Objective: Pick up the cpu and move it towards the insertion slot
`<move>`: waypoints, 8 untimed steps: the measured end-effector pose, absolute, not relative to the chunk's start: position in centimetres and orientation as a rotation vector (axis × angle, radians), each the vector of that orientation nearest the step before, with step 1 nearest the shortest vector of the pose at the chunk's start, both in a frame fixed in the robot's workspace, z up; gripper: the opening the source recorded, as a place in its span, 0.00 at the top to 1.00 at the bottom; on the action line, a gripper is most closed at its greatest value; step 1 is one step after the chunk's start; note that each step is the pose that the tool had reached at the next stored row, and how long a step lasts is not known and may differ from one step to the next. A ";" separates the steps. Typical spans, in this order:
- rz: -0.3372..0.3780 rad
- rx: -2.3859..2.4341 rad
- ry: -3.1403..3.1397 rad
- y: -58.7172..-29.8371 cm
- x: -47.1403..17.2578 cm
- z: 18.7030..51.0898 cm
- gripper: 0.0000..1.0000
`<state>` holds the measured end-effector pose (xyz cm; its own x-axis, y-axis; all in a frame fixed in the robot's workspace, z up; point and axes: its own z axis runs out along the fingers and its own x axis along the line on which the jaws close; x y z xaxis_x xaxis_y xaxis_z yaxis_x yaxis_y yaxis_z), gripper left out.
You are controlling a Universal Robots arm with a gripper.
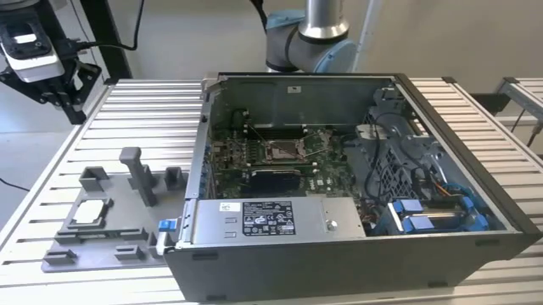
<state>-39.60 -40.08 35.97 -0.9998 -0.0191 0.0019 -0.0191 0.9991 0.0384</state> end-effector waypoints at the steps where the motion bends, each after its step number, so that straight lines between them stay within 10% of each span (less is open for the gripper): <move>1: -0.060 0.030 -3.139 -40.2 -39.9 36.0 1.00; 8: -0.060 0.030 -3.139 -41.8 -40.9 35.9 1.00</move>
<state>-40.89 -41.81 35.92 -0.9998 -0.0190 0.0016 -0.0190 0.9991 0.0384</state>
